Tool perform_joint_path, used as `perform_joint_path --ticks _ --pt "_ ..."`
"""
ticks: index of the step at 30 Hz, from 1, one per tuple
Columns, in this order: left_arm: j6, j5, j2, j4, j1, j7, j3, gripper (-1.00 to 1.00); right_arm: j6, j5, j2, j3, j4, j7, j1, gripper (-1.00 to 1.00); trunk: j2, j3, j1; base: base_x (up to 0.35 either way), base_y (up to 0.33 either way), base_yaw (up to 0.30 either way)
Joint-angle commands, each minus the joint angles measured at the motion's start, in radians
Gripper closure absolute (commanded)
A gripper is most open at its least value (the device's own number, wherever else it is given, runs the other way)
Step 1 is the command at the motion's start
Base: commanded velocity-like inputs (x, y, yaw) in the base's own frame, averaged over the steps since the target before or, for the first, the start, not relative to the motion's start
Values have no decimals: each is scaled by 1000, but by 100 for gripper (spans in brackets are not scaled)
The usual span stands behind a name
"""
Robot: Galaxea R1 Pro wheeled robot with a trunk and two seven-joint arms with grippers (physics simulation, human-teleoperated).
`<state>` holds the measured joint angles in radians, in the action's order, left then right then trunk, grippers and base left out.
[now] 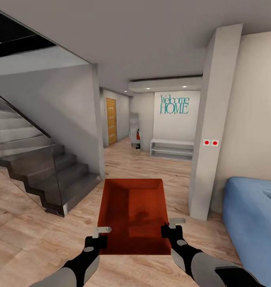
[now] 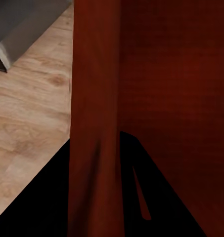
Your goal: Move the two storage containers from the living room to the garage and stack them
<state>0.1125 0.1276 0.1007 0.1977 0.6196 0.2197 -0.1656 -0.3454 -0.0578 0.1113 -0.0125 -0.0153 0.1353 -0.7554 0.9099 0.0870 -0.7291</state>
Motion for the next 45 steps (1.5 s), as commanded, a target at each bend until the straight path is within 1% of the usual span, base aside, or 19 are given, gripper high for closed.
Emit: perform_joint_path --ticks 1,15,45 --pt "10 -6 -7 3 2 20 25 100 -4 18 -6 25 -5 10 -1 100 1 2 -1 321 0 -207" --pt "9 -6 -7 3 2 20 25 100 -4 18 -6 25 -5 10 -1 100 1 6 -1 321 0 -233" --pt "10 -6 -8 3 2 20 25 100 -4 18 -7 25 -5 9 -1 100 1 7 -1 321 0 -6"
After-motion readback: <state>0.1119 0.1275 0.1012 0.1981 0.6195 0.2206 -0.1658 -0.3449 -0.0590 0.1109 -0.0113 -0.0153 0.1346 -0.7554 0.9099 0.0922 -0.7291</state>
